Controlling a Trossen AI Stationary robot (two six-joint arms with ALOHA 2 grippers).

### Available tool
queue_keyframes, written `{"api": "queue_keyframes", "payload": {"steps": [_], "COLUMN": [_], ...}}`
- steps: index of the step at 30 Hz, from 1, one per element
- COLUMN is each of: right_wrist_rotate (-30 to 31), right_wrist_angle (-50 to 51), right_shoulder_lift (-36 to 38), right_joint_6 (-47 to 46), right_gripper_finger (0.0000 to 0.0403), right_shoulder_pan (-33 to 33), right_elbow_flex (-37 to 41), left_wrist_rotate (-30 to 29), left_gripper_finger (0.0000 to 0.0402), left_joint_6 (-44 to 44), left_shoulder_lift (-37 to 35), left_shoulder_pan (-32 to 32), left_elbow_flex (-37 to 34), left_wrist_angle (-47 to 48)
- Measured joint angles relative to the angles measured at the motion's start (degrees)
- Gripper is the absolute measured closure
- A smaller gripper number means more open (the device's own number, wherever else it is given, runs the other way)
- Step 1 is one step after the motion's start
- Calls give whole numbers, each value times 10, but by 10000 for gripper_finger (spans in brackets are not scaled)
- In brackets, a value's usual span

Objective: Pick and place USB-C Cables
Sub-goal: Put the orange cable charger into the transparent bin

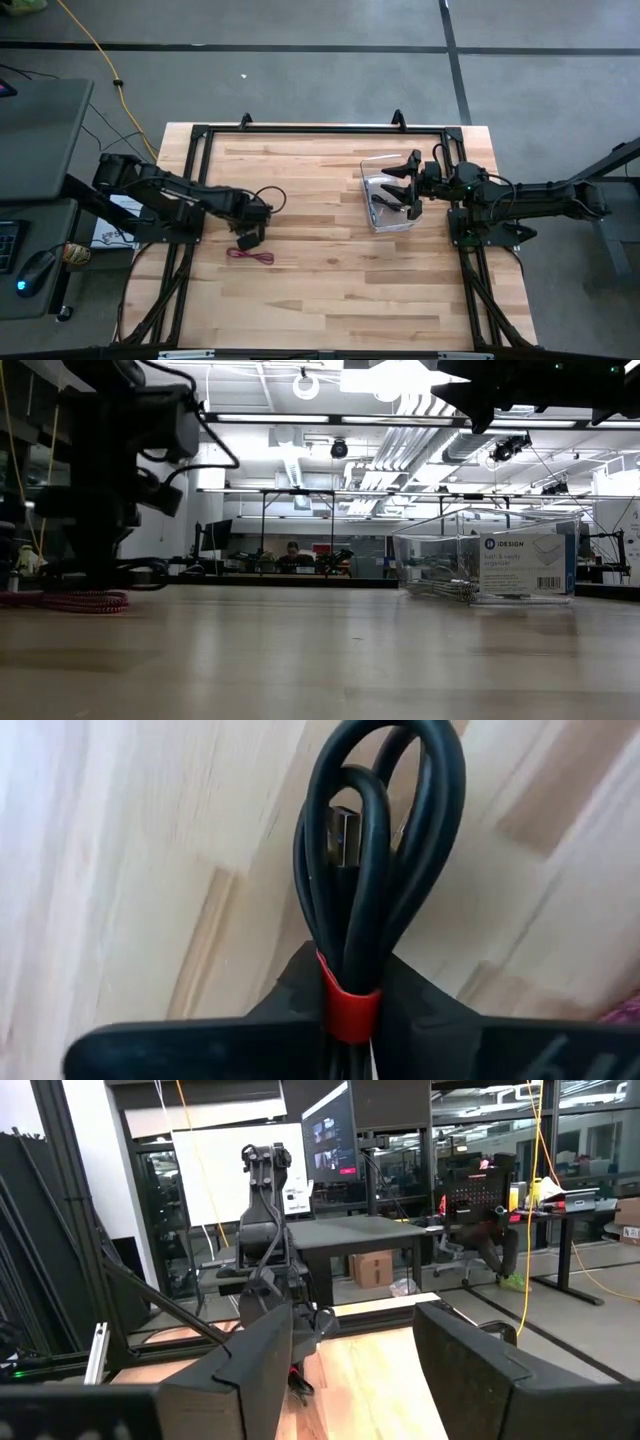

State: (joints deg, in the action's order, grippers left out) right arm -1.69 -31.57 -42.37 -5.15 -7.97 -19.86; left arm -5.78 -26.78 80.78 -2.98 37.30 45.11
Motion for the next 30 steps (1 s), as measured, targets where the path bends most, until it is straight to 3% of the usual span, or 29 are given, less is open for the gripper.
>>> {"api": "queue_keyframes", "payload": {"steps": [17,26,30], "right_wrist_rotate": [0,0,0], "right_wrist_angle": [5,5,5], "right_shoulder_lift": [0,0,0], "right_joint_6": [-1,0,0], "right_gripper_finger": [201,201,201], "right_shoulder_pan": [0,0,0], "right_elbow_flex": [0,0,0], "left_wrist_rotate": [22,13,-16], "left_gripper_finger": [397,398,398], "left_joint_6": [14,4,30], "left_shoulder_lift": [-19,-98,-147], "left_shoulder_pan": [-1,-10,-16], "left_elbow_flex": [15,15,15], "left_wrist_angle": [6,2,-75]}}
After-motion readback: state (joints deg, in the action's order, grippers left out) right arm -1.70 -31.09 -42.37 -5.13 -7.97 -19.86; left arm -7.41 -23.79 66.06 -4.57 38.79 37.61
